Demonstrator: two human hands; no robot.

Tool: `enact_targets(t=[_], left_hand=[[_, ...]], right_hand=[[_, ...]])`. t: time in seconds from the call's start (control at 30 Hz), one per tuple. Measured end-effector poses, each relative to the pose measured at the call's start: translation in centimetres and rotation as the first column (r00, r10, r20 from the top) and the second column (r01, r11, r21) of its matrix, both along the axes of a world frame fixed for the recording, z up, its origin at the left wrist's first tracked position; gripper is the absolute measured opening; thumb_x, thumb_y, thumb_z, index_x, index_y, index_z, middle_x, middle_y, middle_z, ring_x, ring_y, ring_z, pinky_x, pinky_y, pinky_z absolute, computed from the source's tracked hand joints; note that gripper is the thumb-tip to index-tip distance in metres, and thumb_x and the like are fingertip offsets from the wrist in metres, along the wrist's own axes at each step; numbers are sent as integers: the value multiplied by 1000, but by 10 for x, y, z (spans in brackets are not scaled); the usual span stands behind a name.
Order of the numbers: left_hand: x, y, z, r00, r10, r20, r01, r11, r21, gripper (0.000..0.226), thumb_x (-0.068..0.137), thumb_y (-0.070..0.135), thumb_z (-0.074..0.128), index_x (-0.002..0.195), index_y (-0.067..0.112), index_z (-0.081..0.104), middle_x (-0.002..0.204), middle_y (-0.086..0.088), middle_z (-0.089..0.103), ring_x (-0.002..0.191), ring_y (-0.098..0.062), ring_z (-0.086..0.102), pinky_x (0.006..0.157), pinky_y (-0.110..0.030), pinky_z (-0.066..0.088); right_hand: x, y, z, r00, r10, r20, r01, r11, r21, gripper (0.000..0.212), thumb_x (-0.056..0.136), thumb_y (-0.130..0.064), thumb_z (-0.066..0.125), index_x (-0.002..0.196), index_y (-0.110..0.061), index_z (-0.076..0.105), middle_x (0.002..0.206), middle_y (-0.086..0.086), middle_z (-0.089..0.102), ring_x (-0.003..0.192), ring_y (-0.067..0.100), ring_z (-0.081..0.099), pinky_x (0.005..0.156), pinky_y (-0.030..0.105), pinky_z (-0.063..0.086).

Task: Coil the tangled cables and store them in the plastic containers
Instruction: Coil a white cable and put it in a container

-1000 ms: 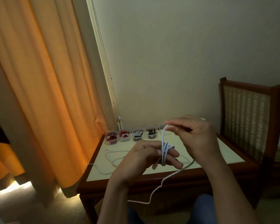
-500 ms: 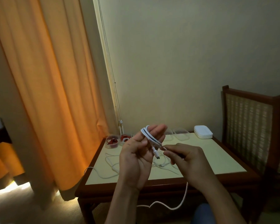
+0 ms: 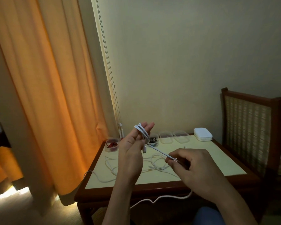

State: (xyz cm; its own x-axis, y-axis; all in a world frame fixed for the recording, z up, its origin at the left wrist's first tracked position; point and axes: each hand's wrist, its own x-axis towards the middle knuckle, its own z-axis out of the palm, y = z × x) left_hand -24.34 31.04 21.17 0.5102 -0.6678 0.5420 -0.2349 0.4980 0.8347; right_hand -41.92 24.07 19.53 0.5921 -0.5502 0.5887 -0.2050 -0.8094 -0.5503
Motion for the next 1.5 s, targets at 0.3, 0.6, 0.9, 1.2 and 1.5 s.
enact_targets(t=[0.3,0.6,0.9,1.2,1.5], left_hand=[[27,-1,-20,912,-16,409,-149,918,369,70,88,-19,38,124,33,68,124,16,71,115,10,59,103,-17,48],[-3,7,-7,852,-456,257,249,785,567,57,82,-24,35,118,3,71,109,-5,78,117,-12,69,111,-41,48],[-2,20,-4,801,-599,5,587,787,187,59,66,-18,35,99,6,77,97,-23,76,106,-41,71,100,-47,54],[-4,12,-10,795,-572,-202,558,820,-124,69,63,-15,39,120,3,73,125,-27,69,125,-38,63,100,-34,54],[-9,2,-4,852,-469,-234,432,881,-191,74,63,-14,41,134,-3,56,133,-18,67,131,-29,60,106,-32,51]], right_hand=[[-9,-6,32,981,-3,192,56,961,-271,21,85,-41,66,100,-31,78,81,-23,58,80,0,59,63,9,45],[0,-20,49,879,-66,473,186,959,-212,25,79,-39,71,103,-31,74,87,-11,65,77,8,62,63,16,51],[17,-46,5,880,-95,465,73,995,65,12,83,-27,76,93,-34,77,85,-14,72,83,6,67,71,21,52],[32,-41,-30,941,47,334,-88,990,109,25,85,-15,77,90,-40,75,76,-15,70,75,7,66,68,14,45],[24,-26,-24,970,56,237,-82,991,105,19,89,-19,76,105,-30,80,83,-18,73,78,10,70,66,16,50]])
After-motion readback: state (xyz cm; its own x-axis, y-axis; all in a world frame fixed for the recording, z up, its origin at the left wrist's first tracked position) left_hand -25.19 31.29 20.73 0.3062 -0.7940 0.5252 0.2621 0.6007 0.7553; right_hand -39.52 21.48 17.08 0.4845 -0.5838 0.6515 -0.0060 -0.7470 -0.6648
